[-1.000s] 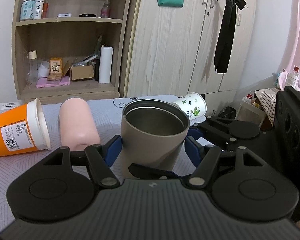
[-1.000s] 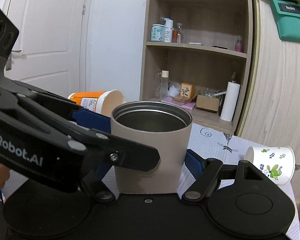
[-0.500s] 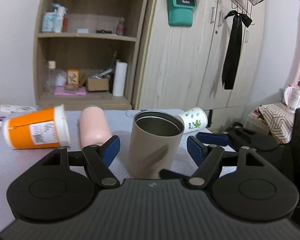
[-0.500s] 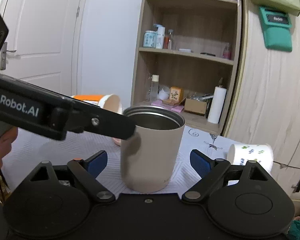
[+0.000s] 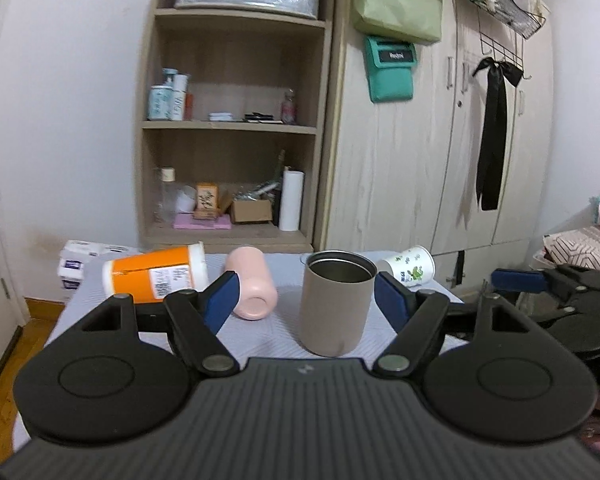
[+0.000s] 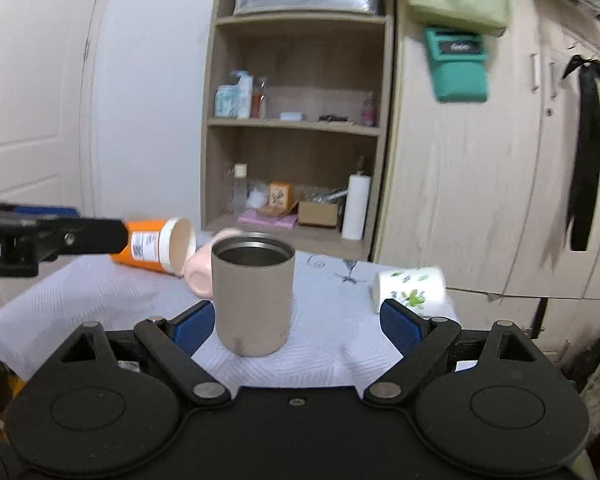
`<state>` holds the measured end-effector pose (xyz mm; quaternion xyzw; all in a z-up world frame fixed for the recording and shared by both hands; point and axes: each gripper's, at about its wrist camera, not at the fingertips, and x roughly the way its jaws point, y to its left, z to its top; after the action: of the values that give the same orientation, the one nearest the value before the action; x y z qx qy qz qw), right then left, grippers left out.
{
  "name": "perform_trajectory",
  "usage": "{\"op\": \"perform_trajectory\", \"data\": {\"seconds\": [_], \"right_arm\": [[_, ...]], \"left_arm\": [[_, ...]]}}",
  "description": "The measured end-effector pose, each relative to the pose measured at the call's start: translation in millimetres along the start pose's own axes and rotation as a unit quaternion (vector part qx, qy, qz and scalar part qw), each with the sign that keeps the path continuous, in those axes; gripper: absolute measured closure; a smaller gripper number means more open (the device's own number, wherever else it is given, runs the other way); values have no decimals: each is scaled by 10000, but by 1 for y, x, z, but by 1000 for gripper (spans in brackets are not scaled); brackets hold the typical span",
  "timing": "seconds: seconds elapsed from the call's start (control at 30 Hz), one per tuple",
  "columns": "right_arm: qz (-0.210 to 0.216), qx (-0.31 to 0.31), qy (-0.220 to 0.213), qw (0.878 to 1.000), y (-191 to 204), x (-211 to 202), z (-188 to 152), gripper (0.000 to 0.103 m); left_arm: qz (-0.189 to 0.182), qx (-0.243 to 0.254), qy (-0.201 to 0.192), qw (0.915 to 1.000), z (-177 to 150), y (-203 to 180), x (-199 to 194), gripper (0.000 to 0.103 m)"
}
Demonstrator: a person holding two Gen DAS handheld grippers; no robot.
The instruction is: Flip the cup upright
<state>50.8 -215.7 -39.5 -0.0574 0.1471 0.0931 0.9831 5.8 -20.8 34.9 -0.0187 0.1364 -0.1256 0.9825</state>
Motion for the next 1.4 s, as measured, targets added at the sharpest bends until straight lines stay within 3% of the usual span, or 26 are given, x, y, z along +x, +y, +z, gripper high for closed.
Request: {"op": "perform_trajectory", "data": {"seconds": [0.33,0.7,0.9,1.4], "right_arm": [[-20,-7,-92,10000,15,-38,10,10],[-221,13,-91,9997,26,-49,13,10],[-331,220,-106,9992,21,-50,12,2],[-735,570,119,9956,10,-48,11,0]], "left_arm": [[255,-269,60,9993,0,1,-38,26],[565,-224,172,9980,1,2,-38,10],[643,-118,190,9977,-2,0,-37,0],[1102,-75,435,9929,1,0,-31,0]]}}
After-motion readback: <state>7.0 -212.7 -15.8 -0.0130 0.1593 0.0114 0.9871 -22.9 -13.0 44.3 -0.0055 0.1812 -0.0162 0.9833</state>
